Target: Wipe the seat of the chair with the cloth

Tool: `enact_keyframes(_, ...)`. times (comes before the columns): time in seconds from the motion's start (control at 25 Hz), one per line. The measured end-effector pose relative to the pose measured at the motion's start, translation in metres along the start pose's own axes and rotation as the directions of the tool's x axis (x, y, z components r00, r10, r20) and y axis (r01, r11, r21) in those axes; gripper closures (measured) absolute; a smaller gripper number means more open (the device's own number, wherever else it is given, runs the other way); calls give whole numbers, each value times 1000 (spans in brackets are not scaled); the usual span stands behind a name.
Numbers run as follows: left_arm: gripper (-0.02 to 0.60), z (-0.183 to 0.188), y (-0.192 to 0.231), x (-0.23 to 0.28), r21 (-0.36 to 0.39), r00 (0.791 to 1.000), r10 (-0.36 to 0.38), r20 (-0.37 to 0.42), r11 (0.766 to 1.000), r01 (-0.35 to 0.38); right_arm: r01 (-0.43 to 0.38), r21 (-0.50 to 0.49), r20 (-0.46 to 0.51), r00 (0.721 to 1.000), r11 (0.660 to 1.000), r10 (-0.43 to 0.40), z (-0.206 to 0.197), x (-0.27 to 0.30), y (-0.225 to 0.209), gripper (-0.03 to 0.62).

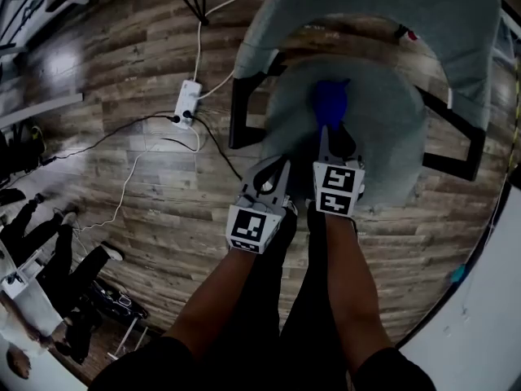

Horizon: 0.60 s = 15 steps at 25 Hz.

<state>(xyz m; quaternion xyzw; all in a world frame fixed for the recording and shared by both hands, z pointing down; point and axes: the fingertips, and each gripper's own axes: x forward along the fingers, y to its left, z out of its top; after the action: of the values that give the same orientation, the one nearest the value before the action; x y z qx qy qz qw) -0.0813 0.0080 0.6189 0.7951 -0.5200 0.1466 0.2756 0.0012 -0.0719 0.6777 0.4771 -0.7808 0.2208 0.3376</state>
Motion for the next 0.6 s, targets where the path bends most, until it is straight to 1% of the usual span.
enact_keyframes(0.16,575,4,-17,12,13,1000,-12,7,1000,12,24,15,7,1000,1000,-24,-6,-6,-26,503)
enact_keyframes(0.28,575,6,-35,23,45,999,-38,10,998,38,46,35,3,999,998,-47,-12,-12,-45,502)
enact_keyframes(0.6,575,4,-66,41,66,998,-54,-18,996,56,108,83,-9,994,991,-108,-31,-31,-101,502)
